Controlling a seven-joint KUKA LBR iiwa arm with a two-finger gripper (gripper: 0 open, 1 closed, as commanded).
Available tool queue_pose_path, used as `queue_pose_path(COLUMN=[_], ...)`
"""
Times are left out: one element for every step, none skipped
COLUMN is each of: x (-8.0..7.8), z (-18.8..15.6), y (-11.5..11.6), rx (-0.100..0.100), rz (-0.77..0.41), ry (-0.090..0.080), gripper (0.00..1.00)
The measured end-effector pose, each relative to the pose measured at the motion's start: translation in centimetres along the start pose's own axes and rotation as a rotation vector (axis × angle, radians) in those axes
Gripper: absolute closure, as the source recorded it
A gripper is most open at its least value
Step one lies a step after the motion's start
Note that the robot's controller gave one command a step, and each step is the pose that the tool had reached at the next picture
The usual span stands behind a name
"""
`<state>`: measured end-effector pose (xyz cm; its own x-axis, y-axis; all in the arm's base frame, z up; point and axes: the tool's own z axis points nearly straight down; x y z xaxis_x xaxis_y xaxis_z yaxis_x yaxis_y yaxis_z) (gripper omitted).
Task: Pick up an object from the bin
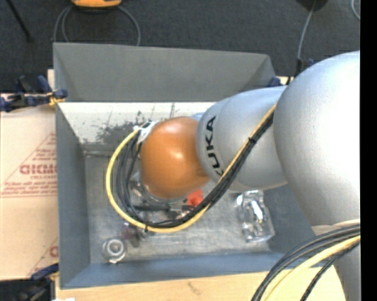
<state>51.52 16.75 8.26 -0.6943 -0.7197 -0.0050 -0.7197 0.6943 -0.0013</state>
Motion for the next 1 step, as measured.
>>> queue_pose_path(x=[-0.09], z=[-2.83], y=[-0.17], rx=[0.002], rz=[0.008], ry=[0.000], gripper=[1.00])
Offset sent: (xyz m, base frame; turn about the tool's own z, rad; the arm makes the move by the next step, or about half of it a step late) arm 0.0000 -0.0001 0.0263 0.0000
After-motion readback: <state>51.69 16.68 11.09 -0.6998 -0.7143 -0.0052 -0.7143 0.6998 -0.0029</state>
